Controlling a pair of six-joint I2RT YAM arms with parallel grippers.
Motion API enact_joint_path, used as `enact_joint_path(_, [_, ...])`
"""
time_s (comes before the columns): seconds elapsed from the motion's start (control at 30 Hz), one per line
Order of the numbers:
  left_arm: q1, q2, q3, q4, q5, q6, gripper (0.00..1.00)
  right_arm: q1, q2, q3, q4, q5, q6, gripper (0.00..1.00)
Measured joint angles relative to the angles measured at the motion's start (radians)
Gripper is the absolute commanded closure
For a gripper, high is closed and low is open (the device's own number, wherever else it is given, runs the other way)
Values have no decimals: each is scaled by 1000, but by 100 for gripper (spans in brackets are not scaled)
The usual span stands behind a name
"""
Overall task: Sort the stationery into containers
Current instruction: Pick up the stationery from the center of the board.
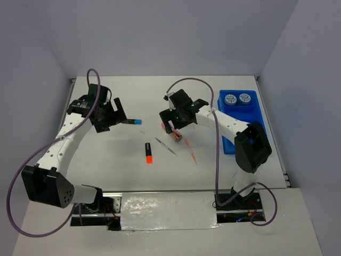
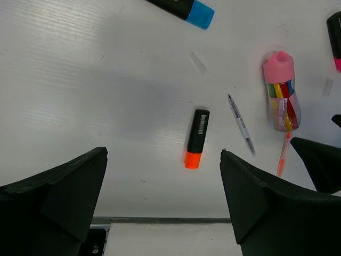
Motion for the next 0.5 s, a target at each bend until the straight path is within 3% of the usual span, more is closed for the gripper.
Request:
enact_joint_path(0.27, [0, -38, -11, -2, 14, 1, 1, 6, 40, 34, -25, 45, -37, 11])
enact_joint_path(0.5, [-55, -57, -40, 44, 23, -84, 1, -8, 37, 54, -47, 98, 7, 4])
